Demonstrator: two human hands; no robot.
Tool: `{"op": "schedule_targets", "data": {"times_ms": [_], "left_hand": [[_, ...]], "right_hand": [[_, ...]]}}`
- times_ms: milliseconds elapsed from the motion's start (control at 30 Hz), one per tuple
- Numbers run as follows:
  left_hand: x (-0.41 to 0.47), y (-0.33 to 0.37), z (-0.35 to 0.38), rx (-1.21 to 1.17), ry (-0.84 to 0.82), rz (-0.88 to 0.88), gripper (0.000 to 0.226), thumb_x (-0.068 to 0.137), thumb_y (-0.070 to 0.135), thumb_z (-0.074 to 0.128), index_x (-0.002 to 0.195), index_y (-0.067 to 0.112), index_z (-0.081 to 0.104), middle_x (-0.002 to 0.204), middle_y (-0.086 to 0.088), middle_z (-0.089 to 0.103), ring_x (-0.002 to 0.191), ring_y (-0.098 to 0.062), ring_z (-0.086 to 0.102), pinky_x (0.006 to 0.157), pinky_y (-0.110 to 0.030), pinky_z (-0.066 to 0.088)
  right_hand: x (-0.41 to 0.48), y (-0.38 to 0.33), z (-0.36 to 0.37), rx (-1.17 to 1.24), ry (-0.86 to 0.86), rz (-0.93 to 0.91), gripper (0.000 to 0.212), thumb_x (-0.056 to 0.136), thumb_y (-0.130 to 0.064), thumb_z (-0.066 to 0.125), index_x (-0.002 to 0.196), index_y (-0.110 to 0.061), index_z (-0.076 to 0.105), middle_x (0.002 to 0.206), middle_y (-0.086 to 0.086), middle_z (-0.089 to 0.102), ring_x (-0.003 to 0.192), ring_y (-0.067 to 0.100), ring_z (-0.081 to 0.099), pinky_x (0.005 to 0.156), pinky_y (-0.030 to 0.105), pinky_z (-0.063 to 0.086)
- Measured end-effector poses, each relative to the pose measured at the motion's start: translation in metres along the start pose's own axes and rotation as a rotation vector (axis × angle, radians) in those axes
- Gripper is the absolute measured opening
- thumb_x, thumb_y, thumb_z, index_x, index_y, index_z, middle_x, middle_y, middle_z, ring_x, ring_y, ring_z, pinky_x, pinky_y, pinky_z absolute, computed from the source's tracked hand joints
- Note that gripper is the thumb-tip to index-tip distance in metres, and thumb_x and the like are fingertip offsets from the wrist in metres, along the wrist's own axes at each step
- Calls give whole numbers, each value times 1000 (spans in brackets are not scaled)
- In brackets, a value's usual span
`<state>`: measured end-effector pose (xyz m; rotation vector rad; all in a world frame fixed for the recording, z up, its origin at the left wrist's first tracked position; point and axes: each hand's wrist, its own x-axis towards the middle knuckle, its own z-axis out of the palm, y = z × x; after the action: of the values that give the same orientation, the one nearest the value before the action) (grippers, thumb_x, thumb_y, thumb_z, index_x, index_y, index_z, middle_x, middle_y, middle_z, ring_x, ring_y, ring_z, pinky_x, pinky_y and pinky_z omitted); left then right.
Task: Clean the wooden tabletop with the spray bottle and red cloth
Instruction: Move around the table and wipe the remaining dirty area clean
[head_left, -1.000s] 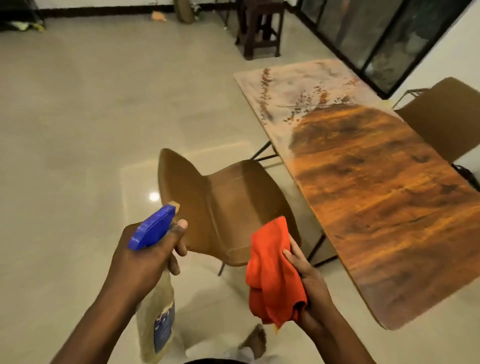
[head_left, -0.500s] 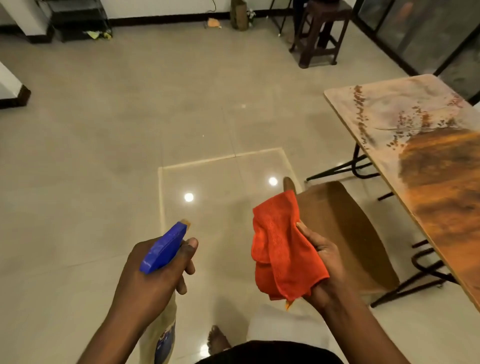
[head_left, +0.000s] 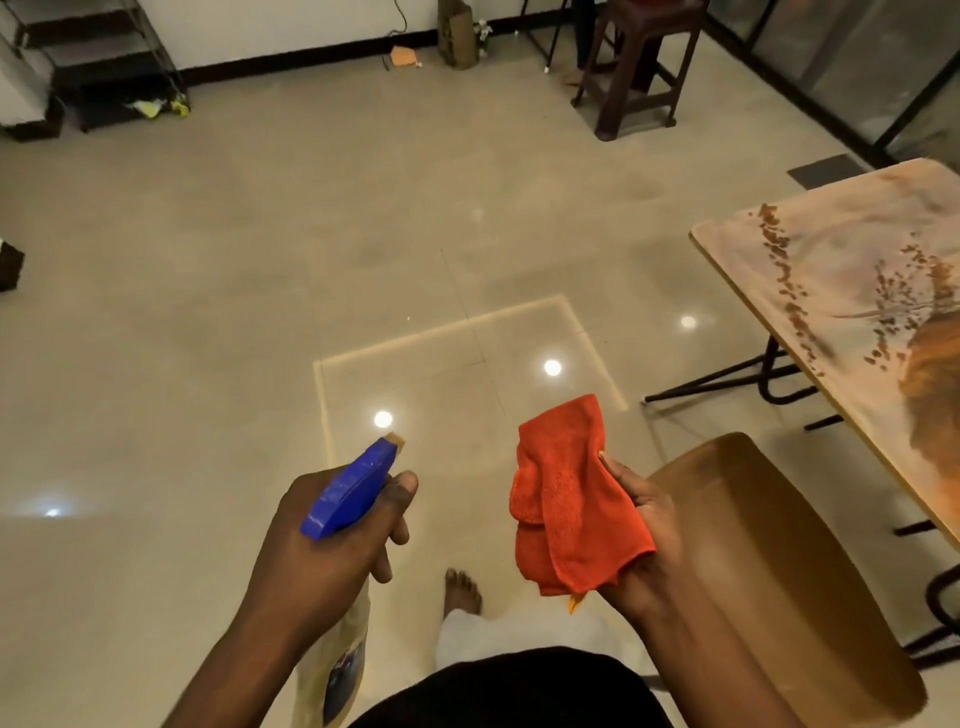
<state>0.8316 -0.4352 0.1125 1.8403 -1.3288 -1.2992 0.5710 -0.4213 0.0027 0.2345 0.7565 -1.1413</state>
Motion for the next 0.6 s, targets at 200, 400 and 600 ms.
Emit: {"op": "schedule_targets", "data": {"times_ms": [200, 400, 600], "left_hand": [[120, 68, 12, 55, -83, 118, 46, 79, 68, 65, 70, 23, 76, 63, -13, 76, 52, -25, 71, 83, -57, 63], [239, 139, 49, 92, -257, 233, 46, 74, 71, 66, 79, 27, 78, 65, -13, 77, 52, -29, 71, 81, -55, 62], [343, 210, 118, 246, -547, 353, 39, 96, 44, 74, 69, 15, 76, 58, -15, 74, 49, -22, 69, 70, -37, 54]], "right_hand": [[58, -63, 56, 28, 4, -115, 57, 100, -31, 55, 141, 7, 66, 142, 29, 66, 110, 45, 74, 101, 60, 57], [108, -130, 86, 170, 61, -308, 48, 101, -24, 59, 134, 7, 71, 141, 31, 66, 107, 47, 74, 97, 62, 59], [138, -194, 92, 334, 254, -573, 50, 101, -22, 60, 144, 3, 62, 129, 31, 71, 94, 46, 77, 86, 58, 64]]}}
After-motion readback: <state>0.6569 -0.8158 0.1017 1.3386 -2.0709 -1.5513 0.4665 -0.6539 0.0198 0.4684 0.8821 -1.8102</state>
